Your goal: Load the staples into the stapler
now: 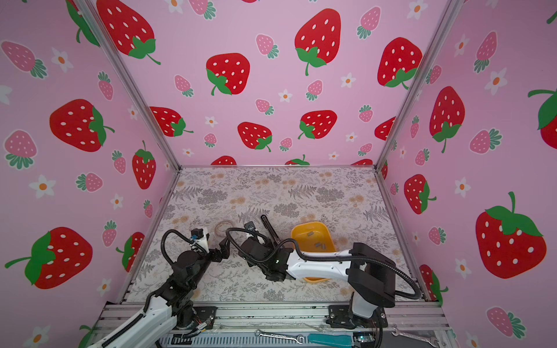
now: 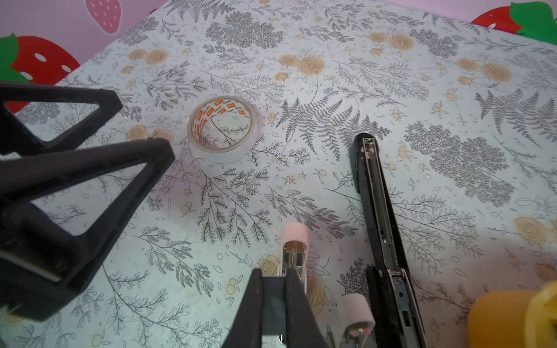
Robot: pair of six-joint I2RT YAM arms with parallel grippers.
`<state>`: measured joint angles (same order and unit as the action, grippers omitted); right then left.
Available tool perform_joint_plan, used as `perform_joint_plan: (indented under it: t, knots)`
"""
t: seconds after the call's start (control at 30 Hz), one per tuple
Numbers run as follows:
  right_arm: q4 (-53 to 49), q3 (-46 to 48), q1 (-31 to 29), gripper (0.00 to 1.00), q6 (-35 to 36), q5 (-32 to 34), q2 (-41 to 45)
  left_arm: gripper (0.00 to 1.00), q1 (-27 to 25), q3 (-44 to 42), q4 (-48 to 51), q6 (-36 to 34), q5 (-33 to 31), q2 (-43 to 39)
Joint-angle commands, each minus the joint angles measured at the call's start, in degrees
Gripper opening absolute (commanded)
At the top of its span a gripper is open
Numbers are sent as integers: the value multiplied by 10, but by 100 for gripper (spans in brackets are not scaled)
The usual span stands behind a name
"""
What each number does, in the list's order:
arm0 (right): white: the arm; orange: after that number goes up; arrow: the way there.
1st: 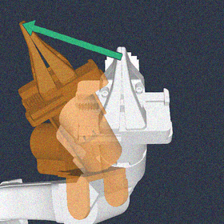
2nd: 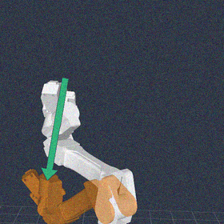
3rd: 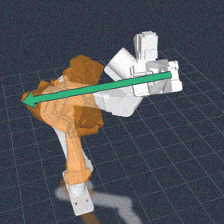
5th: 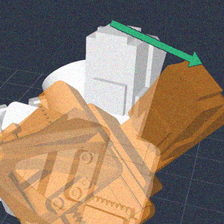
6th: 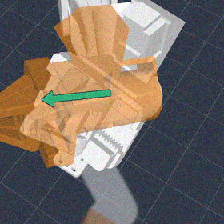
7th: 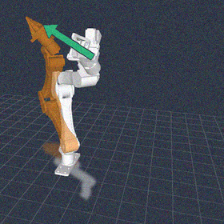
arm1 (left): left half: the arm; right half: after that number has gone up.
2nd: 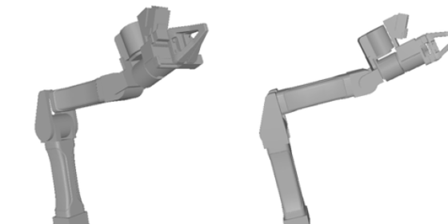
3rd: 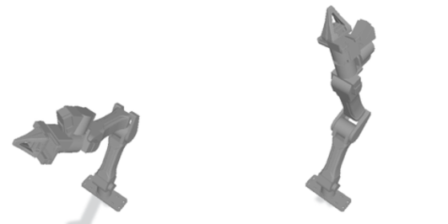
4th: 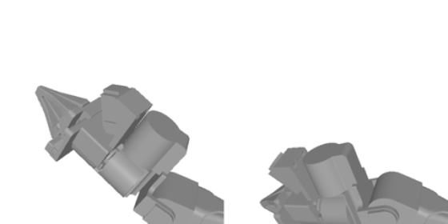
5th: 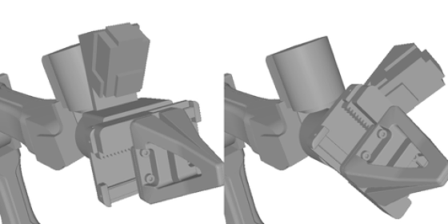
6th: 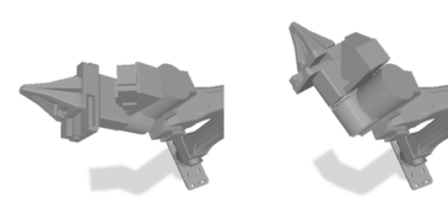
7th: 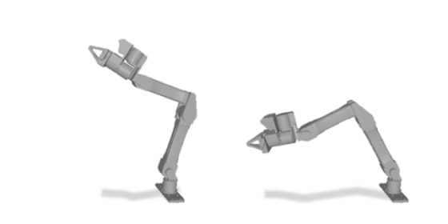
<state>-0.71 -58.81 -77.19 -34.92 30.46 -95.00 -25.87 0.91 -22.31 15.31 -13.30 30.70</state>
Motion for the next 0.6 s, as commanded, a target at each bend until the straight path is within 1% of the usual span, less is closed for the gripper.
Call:
perform_joint_plan:
  t: [0.0,0.13,0.2,0.3,0.47,0.57]
  knots:
    - [12,-14,4,7,-21,8,-10,99,1,-3,-25,14,-35,-10]
    - [22,-5,12,7,-24,0,-32,99,1,0,-39,9,-21,9]
    - [31,2,18,7,-29,-11,-41,99,1,4,-49,8,-24,25]
    - [37,10,29,6,-35,-27,-46,99,2,13,-69,11,-43,62]
    - [44,28,34,6,-39,-38,-49,99,2,41,-77,6,-32,132]
    - [40,38,33,4,-54,-43,-54,99,3,57,-75,7,-28,162]
